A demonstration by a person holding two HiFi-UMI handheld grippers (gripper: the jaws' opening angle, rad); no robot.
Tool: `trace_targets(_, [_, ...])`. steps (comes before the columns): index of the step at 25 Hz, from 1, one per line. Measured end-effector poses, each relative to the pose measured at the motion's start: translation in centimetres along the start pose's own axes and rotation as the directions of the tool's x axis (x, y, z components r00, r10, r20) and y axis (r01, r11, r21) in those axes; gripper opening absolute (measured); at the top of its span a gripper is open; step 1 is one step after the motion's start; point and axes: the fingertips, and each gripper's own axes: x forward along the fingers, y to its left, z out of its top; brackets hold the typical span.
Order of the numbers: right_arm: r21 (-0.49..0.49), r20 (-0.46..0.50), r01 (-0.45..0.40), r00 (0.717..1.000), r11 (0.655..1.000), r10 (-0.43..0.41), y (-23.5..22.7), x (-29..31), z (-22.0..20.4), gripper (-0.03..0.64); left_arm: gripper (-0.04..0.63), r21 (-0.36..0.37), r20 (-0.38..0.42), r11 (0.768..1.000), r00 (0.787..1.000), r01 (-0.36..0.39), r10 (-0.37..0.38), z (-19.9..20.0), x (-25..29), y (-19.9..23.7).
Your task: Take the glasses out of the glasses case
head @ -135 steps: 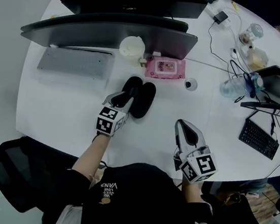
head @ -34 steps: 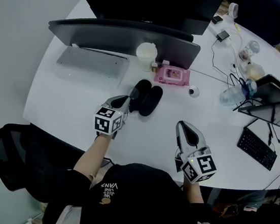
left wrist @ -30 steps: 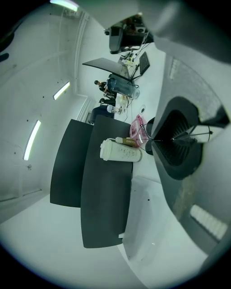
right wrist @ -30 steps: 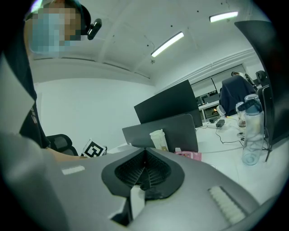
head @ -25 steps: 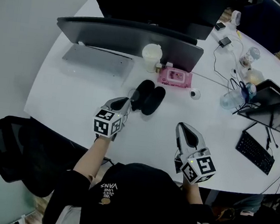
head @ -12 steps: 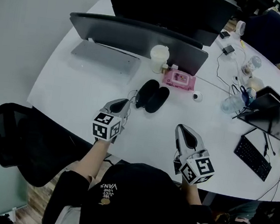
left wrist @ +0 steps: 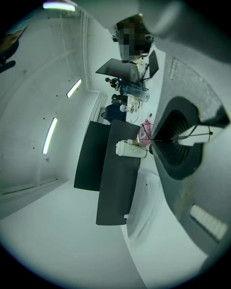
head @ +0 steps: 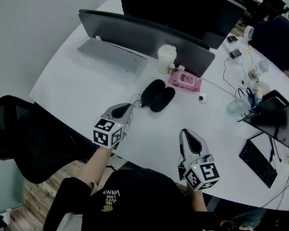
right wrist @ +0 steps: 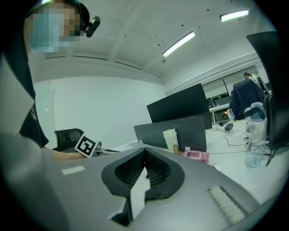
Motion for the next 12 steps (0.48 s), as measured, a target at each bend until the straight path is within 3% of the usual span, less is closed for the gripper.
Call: trace_targets(12, [-0.02, -0.028, -0.012, 1.0, 1.0, 0.011, 1.1, -2.1, -1.8, -0.002, 0.008, -0.022, 0.084, 1.0, 0.996, -0.006, 0.008, 0.4, -3.9, -1.8])
